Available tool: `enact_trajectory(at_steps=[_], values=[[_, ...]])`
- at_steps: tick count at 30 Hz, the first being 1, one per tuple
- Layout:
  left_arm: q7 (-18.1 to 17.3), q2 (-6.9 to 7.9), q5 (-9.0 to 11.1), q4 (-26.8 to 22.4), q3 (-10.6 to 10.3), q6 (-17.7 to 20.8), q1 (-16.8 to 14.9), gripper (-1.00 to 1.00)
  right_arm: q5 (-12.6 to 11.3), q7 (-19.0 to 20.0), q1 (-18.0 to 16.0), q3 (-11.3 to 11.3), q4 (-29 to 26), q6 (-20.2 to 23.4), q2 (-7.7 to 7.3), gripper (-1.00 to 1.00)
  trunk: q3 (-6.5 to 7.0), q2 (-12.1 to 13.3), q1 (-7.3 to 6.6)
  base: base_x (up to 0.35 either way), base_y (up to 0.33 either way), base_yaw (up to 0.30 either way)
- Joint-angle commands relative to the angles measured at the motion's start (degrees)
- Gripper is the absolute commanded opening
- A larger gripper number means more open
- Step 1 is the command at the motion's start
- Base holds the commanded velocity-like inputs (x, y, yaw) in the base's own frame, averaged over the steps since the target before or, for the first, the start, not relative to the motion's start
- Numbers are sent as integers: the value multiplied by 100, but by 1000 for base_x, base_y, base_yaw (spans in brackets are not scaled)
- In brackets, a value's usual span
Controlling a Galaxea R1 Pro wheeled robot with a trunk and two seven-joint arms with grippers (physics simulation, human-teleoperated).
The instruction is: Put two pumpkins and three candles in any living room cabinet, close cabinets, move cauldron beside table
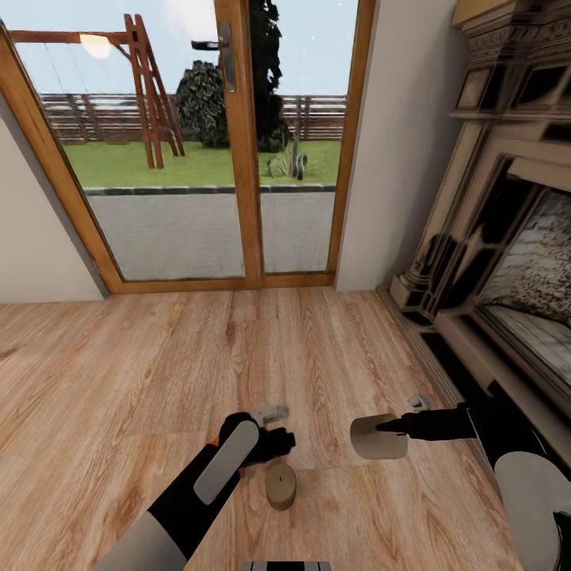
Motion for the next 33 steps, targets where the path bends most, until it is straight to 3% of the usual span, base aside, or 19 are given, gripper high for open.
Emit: enact_trajectory(at_steps=[1,5,9,13,22,33], values=[[57,7,41,-59,-29,2,-2,100,53,41,-5,-39,-3,57,6,-100,-5,-2,-1,0,0,0],[197,22,-43,-220,-81,3,-4,100,58,41,-3,-37,-8,60,7,-100,-5,-2,-1,0,0,0],[1009,38,-132,-540,-78,13,-9,100,59,48,-5,-31,-61,67,7,-100,-5,-2,-1,0,0,0],[1505,31,-138,-839,-71,22,-18,100,59,49,-2,-29,-73,68,7,-100,-72,-6,7,0,0,0],[1524,-4,-86,-840,-72,-5,-23,100,59,41,-5,-29,-77,74,2,-100,-271,-18,30,0,0,0],[1114,-14,-75,-799,-110,0,-23,100,59,48,-4,-29,-77,75,4,-100,-515,-33,58,0,0,0]])
